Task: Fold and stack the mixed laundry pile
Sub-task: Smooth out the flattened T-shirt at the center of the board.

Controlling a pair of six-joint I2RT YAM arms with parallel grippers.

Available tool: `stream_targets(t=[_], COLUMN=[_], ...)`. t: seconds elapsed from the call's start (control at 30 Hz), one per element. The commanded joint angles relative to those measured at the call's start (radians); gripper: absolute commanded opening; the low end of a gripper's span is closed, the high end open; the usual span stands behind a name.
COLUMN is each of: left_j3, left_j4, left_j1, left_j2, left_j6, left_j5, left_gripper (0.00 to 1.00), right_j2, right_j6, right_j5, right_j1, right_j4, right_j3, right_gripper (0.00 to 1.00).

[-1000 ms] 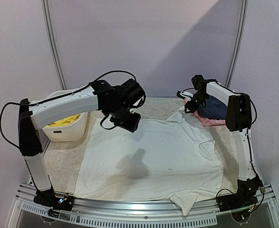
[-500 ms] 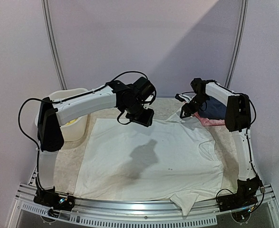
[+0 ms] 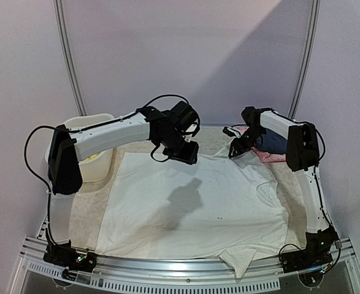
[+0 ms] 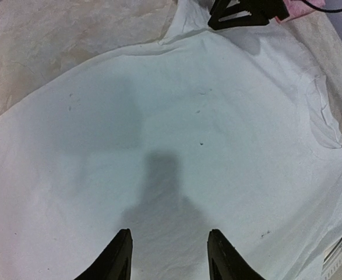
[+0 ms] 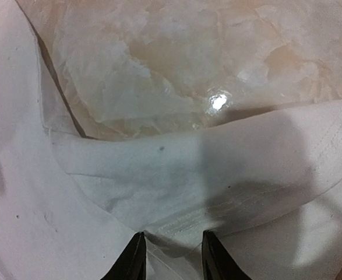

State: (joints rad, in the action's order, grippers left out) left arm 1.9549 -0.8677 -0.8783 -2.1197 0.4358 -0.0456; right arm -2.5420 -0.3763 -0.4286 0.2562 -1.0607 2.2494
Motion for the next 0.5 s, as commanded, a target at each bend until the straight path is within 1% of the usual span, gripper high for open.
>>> stream_targets(t=[0.0,0.07,0.13,0.27,0.43,0.47], left_j3=[0.013,0.015,0.021,0.035,0.031,0.024], left_j4=[0.035,0.046,0.056,0.068,0.056,0.054], left_j1=[0.020,0.025,0.031,0.038,0.041,0.041], left_j2=[-0.004,-0.013,-0.023,-0.042,-0.038,-0.034], left_j6=[0.006,0.007,0.011,0.018,0.015,0.013], left_j5=[0.031,0.037,0.038,0.074,0.081,0.080], left_gripper=[0.45,0.45,0.45,0.45,0.45,0.45], right_j2=[-0.018,-0.010,-0.002,0.005,0.006,0.011], right_j6=[0.019,0.028,0.043,0.077,0.087,0.081], right_j5=[-0.014,-0.017,-0.018,-0.025,-0.016,-0.018], right_j1=[0.003,0.004,0.006,0.015,0.030,0.032], right_j4=[0.024,0.045,0.071,0.125,0.113,0.102], right_j3=[0.002,0.002,0.001,0.008,0.023,0.017], right_gripper=[0.27,0.17,0.09,0.00,0.00,0.02])
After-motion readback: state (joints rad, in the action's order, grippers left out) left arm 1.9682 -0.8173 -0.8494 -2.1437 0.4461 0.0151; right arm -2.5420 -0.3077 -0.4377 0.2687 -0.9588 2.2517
